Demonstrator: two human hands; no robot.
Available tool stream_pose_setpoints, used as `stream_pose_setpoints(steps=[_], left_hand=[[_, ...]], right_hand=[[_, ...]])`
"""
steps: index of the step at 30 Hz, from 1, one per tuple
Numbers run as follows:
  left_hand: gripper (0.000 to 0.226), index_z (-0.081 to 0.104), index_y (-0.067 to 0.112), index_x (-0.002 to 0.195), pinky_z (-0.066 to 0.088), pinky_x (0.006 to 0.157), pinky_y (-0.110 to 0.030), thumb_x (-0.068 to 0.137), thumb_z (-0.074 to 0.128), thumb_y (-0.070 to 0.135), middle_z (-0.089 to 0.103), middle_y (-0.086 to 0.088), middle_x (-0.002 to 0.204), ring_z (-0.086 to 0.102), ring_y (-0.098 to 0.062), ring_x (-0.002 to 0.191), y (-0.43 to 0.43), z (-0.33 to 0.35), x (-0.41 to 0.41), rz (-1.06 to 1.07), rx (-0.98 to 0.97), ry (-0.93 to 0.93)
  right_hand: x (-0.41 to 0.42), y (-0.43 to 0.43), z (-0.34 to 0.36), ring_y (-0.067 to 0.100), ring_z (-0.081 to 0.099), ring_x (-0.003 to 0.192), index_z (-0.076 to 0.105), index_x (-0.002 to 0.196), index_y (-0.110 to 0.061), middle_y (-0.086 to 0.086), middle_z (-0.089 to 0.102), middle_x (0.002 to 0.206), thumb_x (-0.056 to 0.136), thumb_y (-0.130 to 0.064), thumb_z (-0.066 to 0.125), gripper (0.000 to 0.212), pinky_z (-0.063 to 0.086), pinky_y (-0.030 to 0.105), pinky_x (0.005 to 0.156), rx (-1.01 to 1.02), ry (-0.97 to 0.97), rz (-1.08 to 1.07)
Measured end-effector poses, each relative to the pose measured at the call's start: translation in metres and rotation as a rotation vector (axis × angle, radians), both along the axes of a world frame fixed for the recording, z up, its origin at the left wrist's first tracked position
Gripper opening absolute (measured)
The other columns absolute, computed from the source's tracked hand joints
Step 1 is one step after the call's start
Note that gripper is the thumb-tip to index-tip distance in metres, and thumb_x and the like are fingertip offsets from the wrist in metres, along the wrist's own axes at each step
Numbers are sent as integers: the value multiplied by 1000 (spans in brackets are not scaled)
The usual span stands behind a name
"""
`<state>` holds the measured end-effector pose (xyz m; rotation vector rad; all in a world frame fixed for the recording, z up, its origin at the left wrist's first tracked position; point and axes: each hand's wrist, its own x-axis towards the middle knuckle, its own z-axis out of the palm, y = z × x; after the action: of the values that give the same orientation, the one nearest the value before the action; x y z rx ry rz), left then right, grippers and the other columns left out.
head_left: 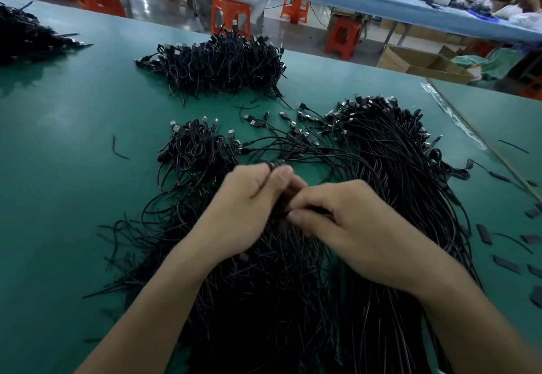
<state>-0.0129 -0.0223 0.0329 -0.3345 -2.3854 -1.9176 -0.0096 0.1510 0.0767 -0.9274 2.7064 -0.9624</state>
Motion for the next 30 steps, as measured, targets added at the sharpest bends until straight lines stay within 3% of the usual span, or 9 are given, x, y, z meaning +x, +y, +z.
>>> stream_pose_setpoints(steps=[3,7,11,13,15,19,23,27,30], left_hand=[[50,65,6,70,51,50,-26,106,39,31,67,-5,58,62,-16,50,3,7,6,-186,19,-181],[61,65,20,57,34,39,-17,103,36,46,48,3,42,40,-9,35,1,9,10,-258,62,-279],[57,48,24,53,28,37,-14,102,38,52,38,9,40,29,-4,32,-7,10,9,-484,263,-280],[57,44,26,54,31,38,-13,103,38,54,40,9,41,33,-4,32,-10,9,8,-561,361,-314],[56,41,27,53,35,40,-16,102,38,54,47,5,45,41,-7,36,-11,7,6,-539,361,-337],[57,39,24,52,42,52,-20,103,37,50,54,-1,57,51,-14,52,-6,3,3,-346,212,-268],[58,42,21,48,44,65,-22,101,40,44,45,-13,64,47,-20,63,-1,1,1,-192,175,-221],[45,70,2,98,61,76,-50,104,43,38,66,-32,96,69,-36,85,-1,4,3,-235,461,-418],[55,74,14,100,59,52,-40,103,28,46,72,-17,88,71,-26,75,1,6,5,-334,554,-505]], right_hand=[[-3,7,5,8,70,75,74,82,-20,-12,72,73,91,-18,70,10,54,25,71,-103,5,33],[-7,9,4,6,65,63,72,76,-21,-10,69,70,79,-28,81,11,48,15,60,-299,156,-118],[-10,8,-1,30,67,78,65,82,-13,3,72,89,82,-35,75,24,58,41,70,-521,-134,-32],[-11,9,-3,41,60,76,61,83,-17,6,65,82,86,-36,73,23,54,52,70,-545,-254,22],[-12,7,-2,32,57,71,61,83,-21,11,59,77,88,-33,72,17,54,46,68,-503,-250,13],[-14,5,-2,8,63,71,61,82,-24,-7,65,75,87,-28,71,11,52,29,66,-334,-74,-67],[-9,-2,-4,12,62,69,58,83,-24,-10,66,76,92,-21,69,15,50,27,61,-237,101,-104],[-5,-16,-4,7,64,76,57,87,-17,-11,66,76,94,-15,66,12,50,19,63,-288,196,-112],[-7,-23,-4,10,65,74,56,89,-14,-7,66,77,94,-14,66,11,50,24,61,-310,266,-101]])
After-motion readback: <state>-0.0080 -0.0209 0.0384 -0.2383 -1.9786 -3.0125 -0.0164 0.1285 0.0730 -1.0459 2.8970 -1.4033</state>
